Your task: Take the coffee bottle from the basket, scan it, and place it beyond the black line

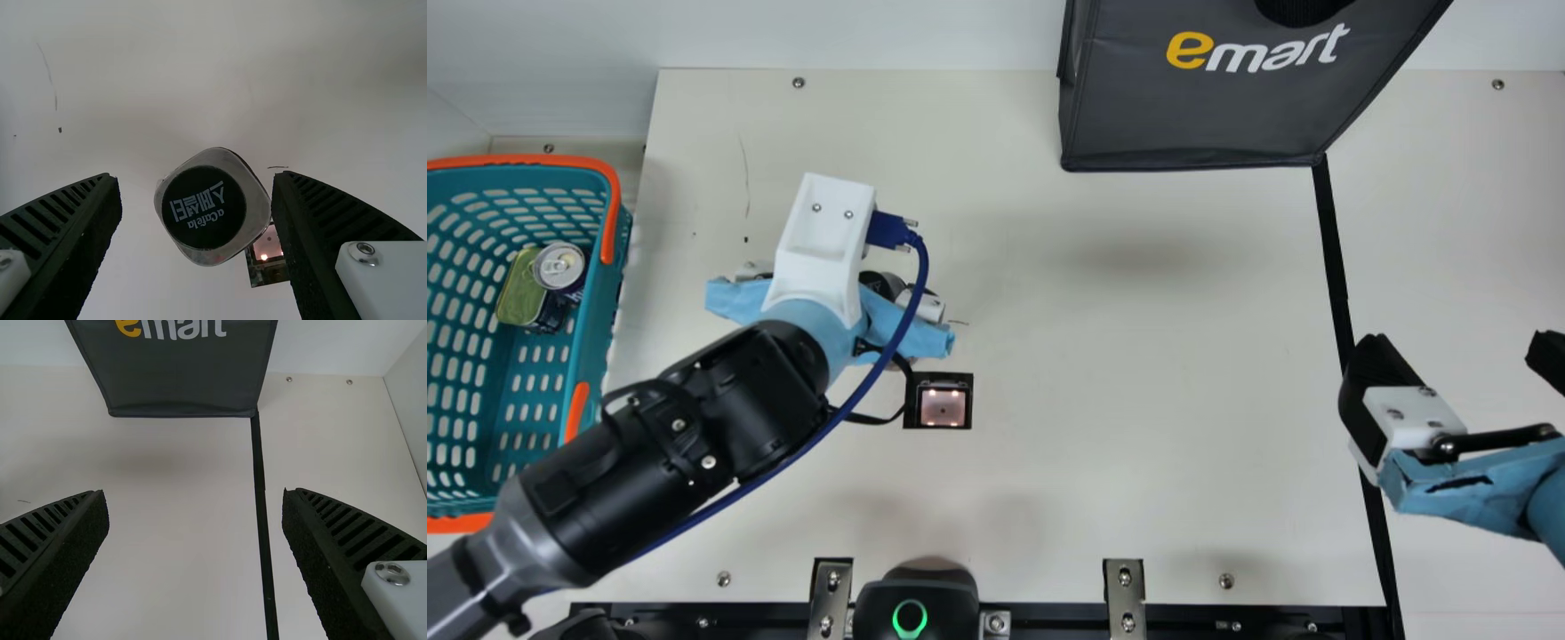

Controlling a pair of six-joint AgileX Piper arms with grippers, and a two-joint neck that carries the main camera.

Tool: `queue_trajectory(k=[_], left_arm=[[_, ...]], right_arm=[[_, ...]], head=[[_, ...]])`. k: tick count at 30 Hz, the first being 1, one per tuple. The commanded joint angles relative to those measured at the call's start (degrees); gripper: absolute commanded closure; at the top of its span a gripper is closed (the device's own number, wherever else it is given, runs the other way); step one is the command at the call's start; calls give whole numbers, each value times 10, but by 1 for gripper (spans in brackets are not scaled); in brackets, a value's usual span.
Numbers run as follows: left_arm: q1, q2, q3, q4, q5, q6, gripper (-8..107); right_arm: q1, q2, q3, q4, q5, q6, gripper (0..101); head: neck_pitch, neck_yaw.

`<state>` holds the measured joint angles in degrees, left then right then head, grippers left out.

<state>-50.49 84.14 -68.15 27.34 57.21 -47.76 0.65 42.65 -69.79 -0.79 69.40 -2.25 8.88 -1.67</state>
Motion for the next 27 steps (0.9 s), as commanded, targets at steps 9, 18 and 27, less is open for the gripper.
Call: queue_trajectory(k=[9,18,27], left_arm=[[-7,4,6,5,-7,-12,36],[-4,0,10,4,-23,-2,89],[18,-29,28,-19,-83,91,89]], right_arm=[[0,0,0,0,1,0,10],[0,0,0,0,0,0,10],[0,0,0,0,0,0,10]], head=[[-10,1],[-10,1],[-10,1]])
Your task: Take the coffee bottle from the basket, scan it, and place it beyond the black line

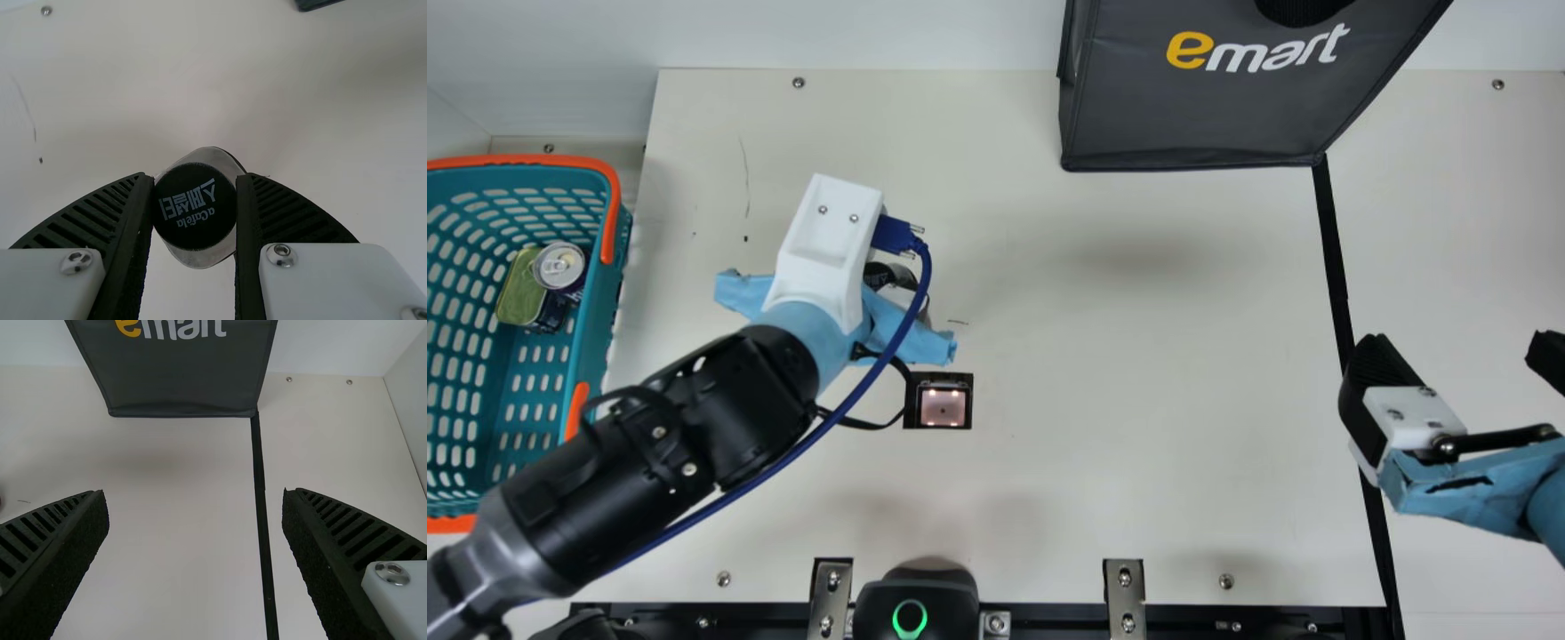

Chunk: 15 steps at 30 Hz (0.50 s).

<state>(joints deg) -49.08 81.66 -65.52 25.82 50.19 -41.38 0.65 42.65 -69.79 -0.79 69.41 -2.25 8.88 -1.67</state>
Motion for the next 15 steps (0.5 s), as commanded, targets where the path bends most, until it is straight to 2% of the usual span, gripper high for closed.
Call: queue_trajectory(k=[1,8,15], left_arm=[[7,-8,4,-8,-21,42,89],[29,-38,23,-73,-75,178,89],[41,-61,31,-162,-102,331,89]], right_arm=[[0,0,0,0,0,0,10],[0,0,0,0,0,0,10],[0,0,0,0,0,0,10]], head=[[-10,1],[-10,1],[-10,1]])
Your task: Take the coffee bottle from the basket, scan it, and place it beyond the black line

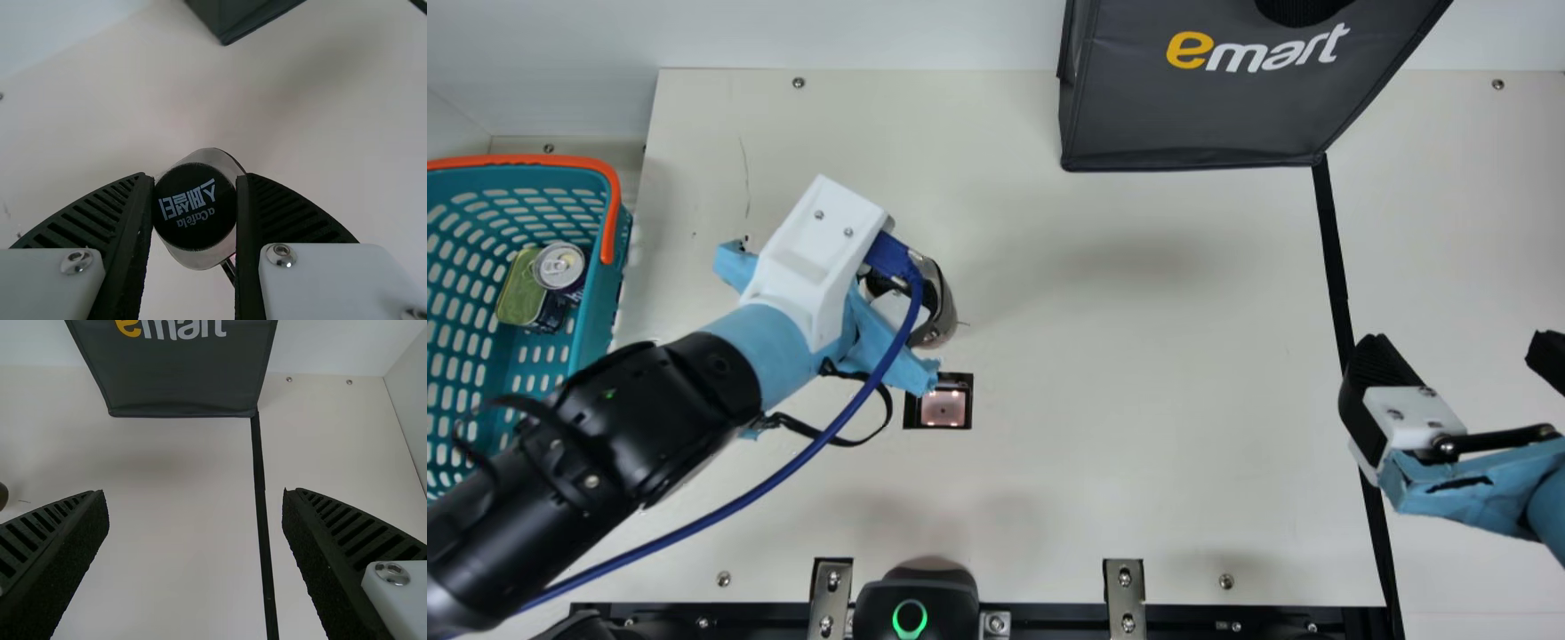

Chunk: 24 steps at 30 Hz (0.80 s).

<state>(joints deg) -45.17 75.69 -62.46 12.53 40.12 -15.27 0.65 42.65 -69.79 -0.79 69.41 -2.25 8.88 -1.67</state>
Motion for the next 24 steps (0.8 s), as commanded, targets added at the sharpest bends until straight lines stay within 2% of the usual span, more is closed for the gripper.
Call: queue_trajectory(k=[1,11,24], left_arm=[[4,-4,1,-43,-3,92,89],[45,-22,-8,-169,9,314,89],[119,-29,-40,-307,69,555,89]], right_arm=[[0,0,0,0,0,0,10],[0,0,0,0,0,0,10],[0,0,0,0,0,0,10]], head=[[-10,1],[-10,1],[-10,1]])
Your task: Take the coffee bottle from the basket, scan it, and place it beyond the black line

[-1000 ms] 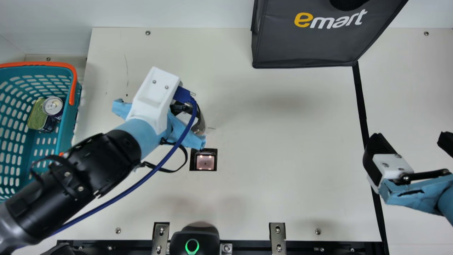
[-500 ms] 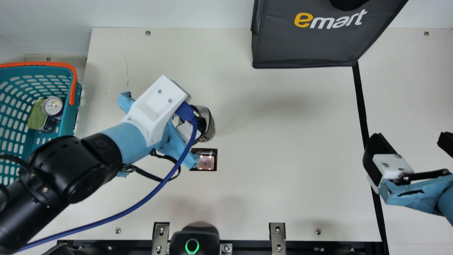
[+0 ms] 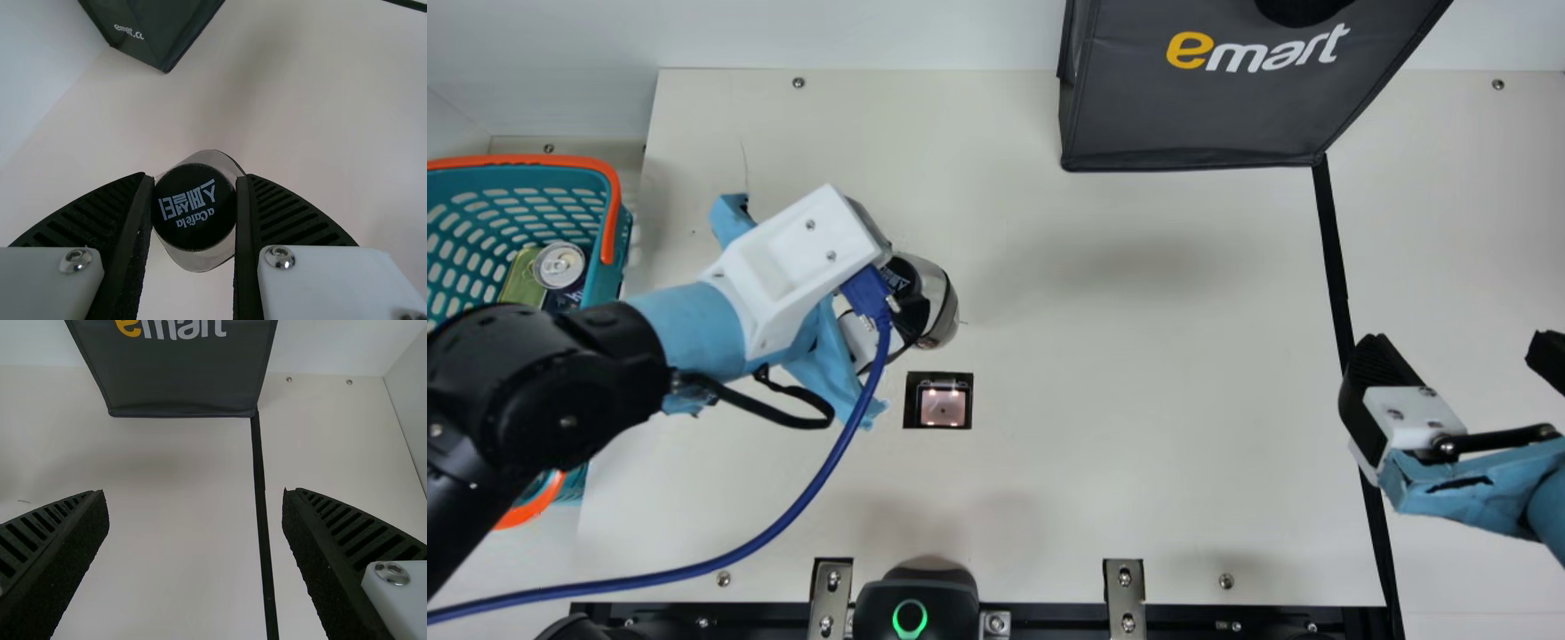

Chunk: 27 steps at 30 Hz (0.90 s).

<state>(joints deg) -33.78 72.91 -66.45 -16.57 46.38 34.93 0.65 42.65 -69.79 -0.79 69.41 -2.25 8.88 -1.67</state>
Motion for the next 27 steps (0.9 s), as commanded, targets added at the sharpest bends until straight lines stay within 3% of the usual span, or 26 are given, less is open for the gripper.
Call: queue_trajectory(k=[1,13,27], left_arm=[[10,-2,-2,-24,11,68,89],[47,-17,-7,-92,74,192,89],[42,-19,-3,-97,117,230,89]], right_arm=[[0,0,0,0,0,0,10],[0,0,0,0,0,0,10],[0,0,0,0,0,0,10]], head=[[-10,1],[-10,1],[-10,1]])
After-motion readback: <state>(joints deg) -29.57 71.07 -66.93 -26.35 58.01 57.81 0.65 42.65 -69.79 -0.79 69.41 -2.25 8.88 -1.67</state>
